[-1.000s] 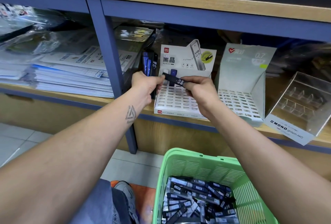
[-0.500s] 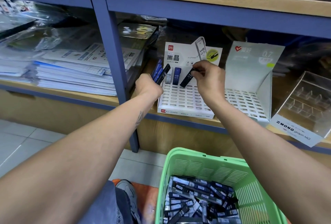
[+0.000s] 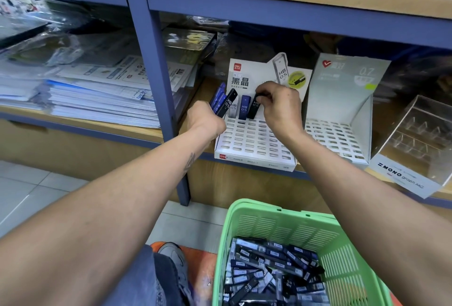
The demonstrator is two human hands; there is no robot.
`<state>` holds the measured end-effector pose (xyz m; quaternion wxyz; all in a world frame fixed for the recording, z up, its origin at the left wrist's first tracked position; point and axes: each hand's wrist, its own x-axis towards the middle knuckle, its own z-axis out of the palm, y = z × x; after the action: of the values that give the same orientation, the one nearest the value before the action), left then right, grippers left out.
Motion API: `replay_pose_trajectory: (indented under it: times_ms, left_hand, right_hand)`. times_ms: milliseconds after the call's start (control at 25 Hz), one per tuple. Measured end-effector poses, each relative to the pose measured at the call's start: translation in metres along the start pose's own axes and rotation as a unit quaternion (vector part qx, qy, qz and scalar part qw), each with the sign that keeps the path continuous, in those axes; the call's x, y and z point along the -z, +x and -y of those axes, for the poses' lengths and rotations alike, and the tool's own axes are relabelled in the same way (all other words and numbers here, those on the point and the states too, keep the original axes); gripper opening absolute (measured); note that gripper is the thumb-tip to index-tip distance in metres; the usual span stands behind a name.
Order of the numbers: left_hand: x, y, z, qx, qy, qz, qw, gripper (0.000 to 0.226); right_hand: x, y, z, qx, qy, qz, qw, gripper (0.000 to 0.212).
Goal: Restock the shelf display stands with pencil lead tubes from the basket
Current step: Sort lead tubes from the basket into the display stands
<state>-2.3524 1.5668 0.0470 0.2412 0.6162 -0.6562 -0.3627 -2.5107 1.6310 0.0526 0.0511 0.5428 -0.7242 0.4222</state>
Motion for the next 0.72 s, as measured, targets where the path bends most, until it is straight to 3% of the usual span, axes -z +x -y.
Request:
replay_pose_trajectory:
  times_ms: [720]
  left_hand:
    - [-0.0042,-0.004,-0.0001,0.048,-0.102,0.01,0.994,0.03]
  right_hand:
    - [-0.0008,0.0035,-0.002,0.038,-0.065,0.022,0.997,0.033]
